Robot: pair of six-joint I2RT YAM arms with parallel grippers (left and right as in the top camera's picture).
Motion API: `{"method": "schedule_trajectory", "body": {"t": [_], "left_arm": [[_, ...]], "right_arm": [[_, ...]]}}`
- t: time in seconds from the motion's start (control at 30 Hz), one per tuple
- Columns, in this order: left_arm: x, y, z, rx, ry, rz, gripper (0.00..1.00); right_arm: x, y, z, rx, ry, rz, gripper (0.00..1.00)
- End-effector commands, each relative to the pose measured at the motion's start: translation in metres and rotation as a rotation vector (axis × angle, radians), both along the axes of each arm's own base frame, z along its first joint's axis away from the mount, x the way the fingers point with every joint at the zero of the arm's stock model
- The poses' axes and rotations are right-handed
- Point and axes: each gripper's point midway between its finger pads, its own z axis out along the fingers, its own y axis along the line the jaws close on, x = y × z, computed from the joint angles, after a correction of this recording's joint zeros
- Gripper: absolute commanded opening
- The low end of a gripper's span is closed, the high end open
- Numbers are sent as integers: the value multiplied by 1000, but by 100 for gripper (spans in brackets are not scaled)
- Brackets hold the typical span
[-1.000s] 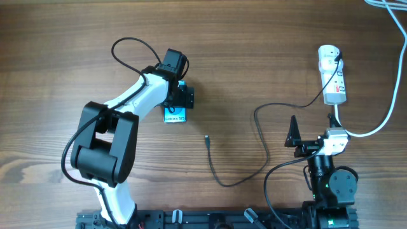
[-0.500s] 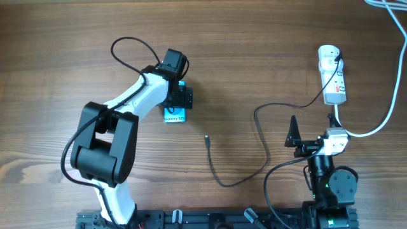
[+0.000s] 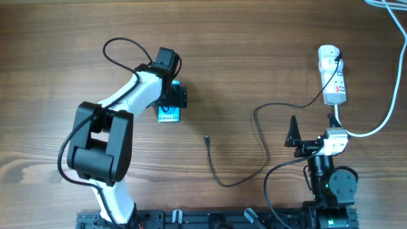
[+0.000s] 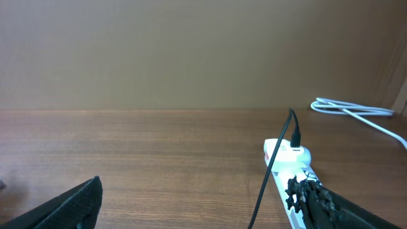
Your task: Plug charger to phone and switch on socket
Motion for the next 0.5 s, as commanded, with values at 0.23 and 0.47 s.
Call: {"method": "schedule_trajectory", "body": {"t": [0.23,0.47], "left_arm": [[-20,20,-42,60,90,20,100],[-8,17,-41,46,43,21,100]], "right_arm": [[-1,2,3,-10,-13,13,100],[-1,2,3,-10,-13,13,100]]}}
